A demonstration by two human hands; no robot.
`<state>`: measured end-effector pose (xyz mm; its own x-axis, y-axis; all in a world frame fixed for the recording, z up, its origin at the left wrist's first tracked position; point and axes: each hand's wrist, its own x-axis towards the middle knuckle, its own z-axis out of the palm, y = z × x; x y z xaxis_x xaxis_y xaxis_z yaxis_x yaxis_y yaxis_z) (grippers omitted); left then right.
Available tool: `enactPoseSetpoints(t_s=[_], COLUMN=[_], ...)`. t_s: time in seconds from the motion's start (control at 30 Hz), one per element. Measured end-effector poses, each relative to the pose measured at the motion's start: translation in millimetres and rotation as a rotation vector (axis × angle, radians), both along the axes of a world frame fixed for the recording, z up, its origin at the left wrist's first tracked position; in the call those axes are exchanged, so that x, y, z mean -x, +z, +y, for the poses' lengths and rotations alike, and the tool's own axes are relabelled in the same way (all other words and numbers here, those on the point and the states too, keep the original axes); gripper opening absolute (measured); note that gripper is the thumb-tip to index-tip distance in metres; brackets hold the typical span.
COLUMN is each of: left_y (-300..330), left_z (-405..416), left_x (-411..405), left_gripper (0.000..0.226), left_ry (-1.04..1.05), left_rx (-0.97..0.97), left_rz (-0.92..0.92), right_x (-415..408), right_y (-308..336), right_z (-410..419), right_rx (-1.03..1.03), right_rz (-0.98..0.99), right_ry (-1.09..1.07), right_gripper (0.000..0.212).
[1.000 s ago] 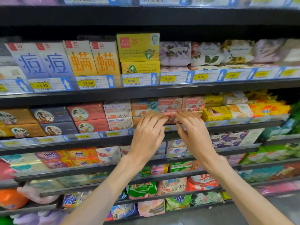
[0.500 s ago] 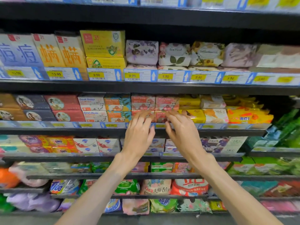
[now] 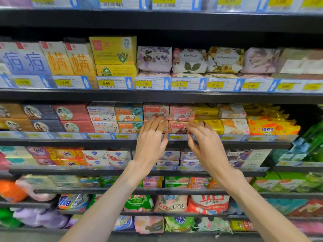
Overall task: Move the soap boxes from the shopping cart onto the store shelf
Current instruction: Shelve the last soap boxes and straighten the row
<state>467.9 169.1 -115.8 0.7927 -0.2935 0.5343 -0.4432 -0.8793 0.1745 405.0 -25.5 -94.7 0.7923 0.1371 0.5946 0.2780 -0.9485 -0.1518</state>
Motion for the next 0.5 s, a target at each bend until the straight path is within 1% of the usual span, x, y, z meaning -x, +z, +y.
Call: enactPoseSetpoints(t_s=[0.23, 0.37, 0.5], left_y=[-3, 4, 20], left_z=[8, 9, 17], left_x=[2, 1, 0], left_gripper=[0.045, 0.038, 0.033], left_ry=[0.001, -0.006, -0.057], left_rx=[0.018, 0.075, 0.114], left_rz=[-0.009, -0.013, -0.152], right_x=[1, -4, -16], right_y=[-6, -6, 5], right_z=[5, 10, 22], right_rx=[-0.023, -0.001, -0.007], right_rz=[-0.001, -0.014, -0.055], right_ry=[0.004, 0.015, 0.008], right_gripper=[0.03, 0.029, 0.03])
